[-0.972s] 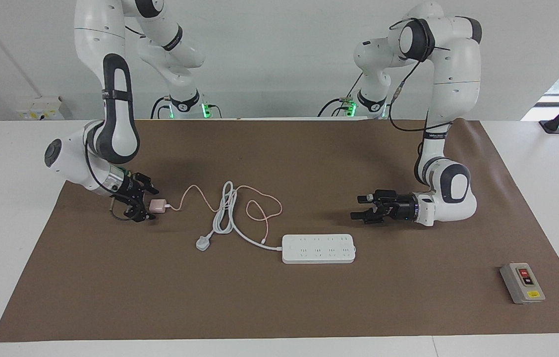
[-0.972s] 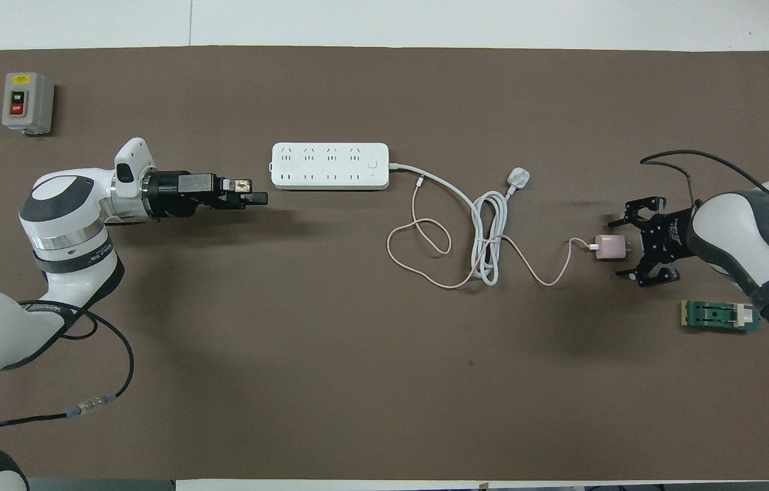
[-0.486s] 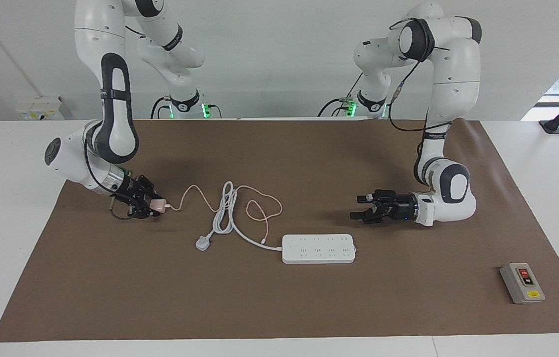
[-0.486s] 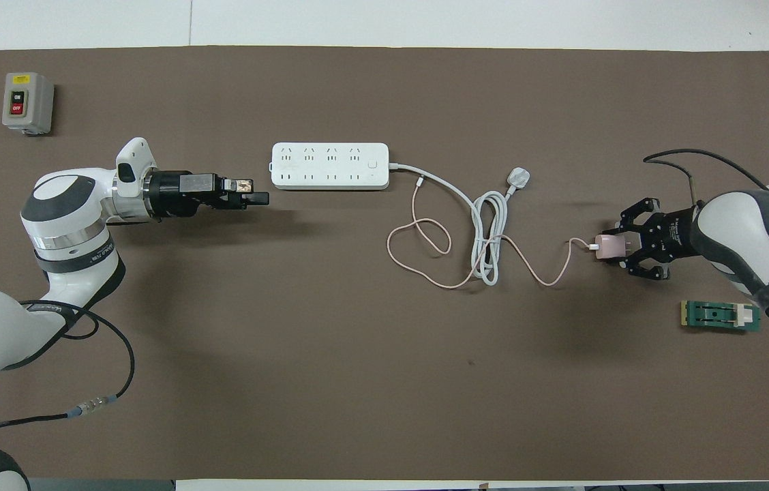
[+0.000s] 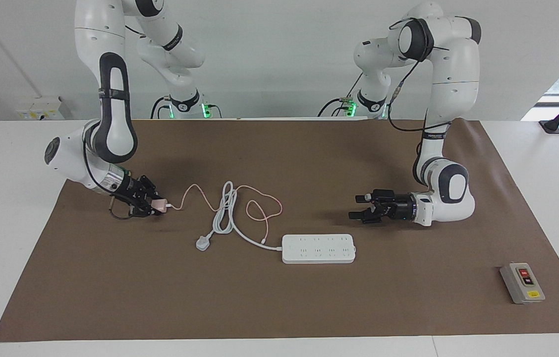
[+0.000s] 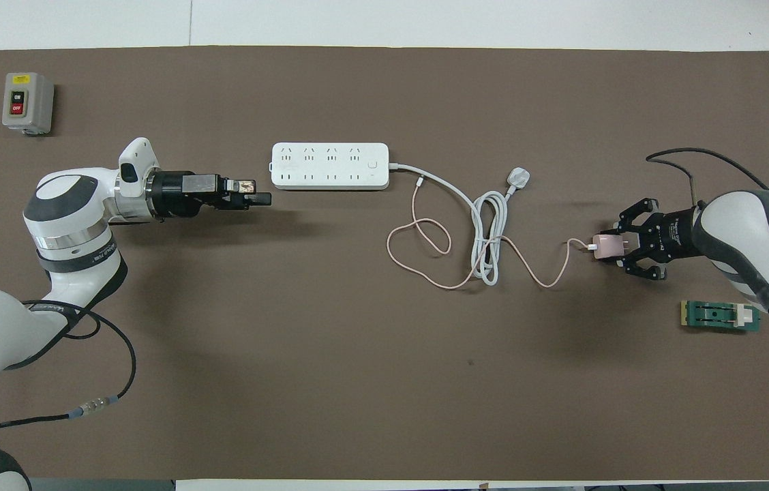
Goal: Plug charger into power strip
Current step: 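Grasp the pink charger with the right gripper and lift it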
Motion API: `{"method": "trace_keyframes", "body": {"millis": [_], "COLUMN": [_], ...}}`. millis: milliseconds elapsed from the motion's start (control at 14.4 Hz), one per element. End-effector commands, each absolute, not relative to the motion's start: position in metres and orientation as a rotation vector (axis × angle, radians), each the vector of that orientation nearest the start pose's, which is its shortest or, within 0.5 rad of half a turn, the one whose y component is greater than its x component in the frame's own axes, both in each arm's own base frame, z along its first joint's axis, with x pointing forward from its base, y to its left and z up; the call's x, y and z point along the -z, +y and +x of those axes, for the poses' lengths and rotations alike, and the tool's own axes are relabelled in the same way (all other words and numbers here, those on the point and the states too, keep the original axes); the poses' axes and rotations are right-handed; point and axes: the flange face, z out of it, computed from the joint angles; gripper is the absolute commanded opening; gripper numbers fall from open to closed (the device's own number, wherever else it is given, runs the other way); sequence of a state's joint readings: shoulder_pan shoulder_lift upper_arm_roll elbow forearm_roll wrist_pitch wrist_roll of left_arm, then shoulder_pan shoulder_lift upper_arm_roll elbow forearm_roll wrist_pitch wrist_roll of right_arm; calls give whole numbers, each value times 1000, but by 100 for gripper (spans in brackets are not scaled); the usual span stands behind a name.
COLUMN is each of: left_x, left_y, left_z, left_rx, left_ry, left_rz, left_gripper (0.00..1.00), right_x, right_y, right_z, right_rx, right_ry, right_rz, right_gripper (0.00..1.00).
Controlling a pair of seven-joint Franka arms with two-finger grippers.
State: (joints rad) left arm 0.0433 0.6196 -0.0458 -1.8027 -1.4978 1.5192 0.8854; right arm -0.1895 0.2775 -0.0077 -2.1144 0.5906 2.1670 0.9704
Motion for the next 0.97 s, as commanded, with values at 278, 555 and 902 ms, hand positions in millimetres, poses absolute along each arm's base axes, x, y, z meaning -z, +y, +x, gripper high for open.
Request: {"method": "trace_keyframes", "body": {"millis": [278,555,902], "left_x": [-243,-244,-247], "left_y": [-113,-114,-111], "left_z": [613,614,615], "left_rx": [21,16,13], "left_ry": [-84,-81,-78], "left_rz": [1543,1544,1539], "left_gripper": [100,100,100], "right_x": [-340,-374,-422], "right_y": [-75,-53,2], "right_z": [586,601,623], "right_rx": [-346,-305,-320], "right_ry": [1891,1856,1850], "right_rz": [-1918,-1910,-1875], "right_gripper": [0,0,0]}}
